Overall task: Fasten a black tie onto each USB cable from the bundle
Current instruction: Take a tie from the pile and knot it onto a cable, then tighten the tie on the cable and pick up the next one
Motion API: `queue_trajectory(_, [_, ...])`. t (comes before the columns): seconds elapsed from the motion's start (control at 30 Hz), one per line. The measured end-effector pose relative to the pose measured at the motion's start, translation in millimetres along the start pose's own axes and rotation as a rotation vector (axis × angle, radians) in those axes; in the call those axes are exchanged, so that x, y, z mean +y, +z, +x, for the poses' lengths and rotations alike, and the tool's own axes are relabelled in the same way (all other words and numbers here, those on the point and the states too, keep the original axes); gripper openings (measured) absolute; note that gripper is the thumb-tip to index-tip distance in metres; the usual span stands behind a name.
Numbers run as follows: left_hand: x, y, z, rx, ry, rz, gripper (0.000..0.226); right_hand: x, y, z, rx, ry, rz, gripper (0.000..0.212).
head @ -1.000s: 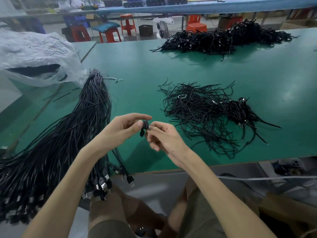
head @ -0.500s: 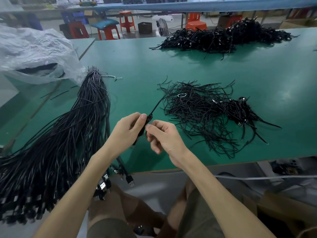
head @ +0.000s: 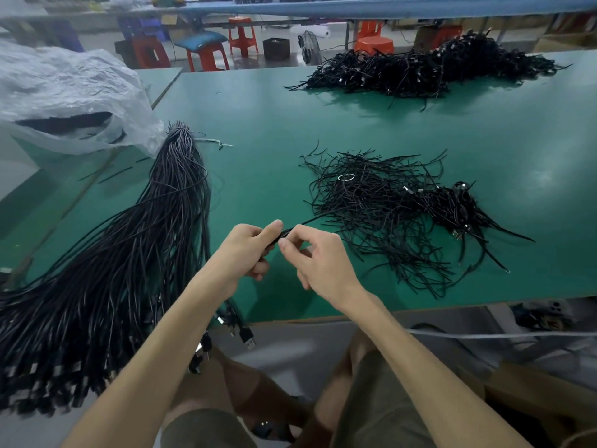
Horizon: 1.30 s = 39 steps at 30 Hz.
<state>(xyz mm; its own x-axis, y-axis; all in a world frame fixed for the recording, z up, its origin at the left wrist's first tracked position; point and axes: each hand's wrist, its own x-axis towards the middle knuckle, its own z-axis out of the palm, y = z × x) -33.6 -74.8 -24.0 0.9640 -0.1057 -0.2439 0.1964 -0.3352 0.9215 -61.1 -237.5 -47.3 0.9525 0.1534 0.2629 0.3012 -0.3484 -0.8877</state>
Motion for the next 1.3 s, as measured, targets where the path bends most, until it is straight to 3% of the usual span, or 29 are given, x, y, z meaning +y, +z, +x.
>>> queue_trajectory(0.13, [2.7, 2.5, -2.1, -0.01, -0.032, -0.002, 0.045, -10.9, -5.5, -2.6, 0.05, -0.343, -0.501, 0.019])
queue_trajectory(0.23, [2.1, 1.2, -4.4, -0.043, -0.03, -0.021, 0.044, -13.5, -13.0, -4.5, 0.031, -0.467, -0.662, 0.02])
queue_trajectory(0.37, [-1.3, 5.1, -3.2, -0.005, 0.059, 0.023, 0.047, -15.1, -21.9, -7.7, -0.081, -0.331, -0.699, 0.029])
queue_trajectory(0.5, [-5.6, 4.2, -0.3, -0.011, 0.1, 0.049, 0.049, -14.1, -27.9, -13.8, 0.047, -0.295, -0.595, 0.034])
queue_trajectory(0.6, [-4.0, 6.5, 0.4, -0.057, 0.135, 0.058, 0.048, -7.3, -38.4, -11.8, 0.051, -0.227, -0.794, 0.046])
queue_trajectory(0.7, [0.6, 10.0, 1.7, -0.094, 0.166, 0.111, 0.051, -3.5, -48.3, -13.2, 0.015, -0.205, -0.922, 0.028])
queue_trajectory(0.77, [3.0, 9.2, 2.2, -0.124, 0.121, 0.072, 0.06, -1.8, -58.7, -16.4, 0.017, -0.21, -0.863, 0.022])
queue_trajectory(0.87, [7.3, -3.5, 4.4, -0.066, 0.042, 0.004, 0.071, -0.1, -81.7, -15.9, 0.073, -0.044, -0.597, 0.022])
queue_trajectory(0.93, [4.9, -19.8, 8.0, 0.11, 0.036, 0.218, 0.063, 3.8, -104.1, -10.8, 0.174, 0.077, -0.458, 0.018])
queue_trajectory(1.03, [-7.1, -51.2, 8.3, 0.386, -0.096, 0.942, 0.051, 14.6, -145.6, -2.1, 0.381, 0.164, -0.412, 0.016])
queue_trajectory(1.07, [-11.1, -58.4, 6.5, 0.414, -0.159, 1.071, 0.051, 20.1, -158.4, 0.2, 0.436, 0.187, -0.454, 0.018])
queue_trajectory(1.2, [-20.9, -62.6, 1.5, 0.314, -0.332, 1.232, 0.064, 50.6, -188.6, 0.8, 0.513, 0.342, -0.595, 0.024])
queue_trajectory(1.3, [-23.6, -59.9, 3.1, 0.286, -0.325, 1.257, 0.046, 68.1, -189.5, -5.1, 0.457, 0.377, -0.731, 0.026])
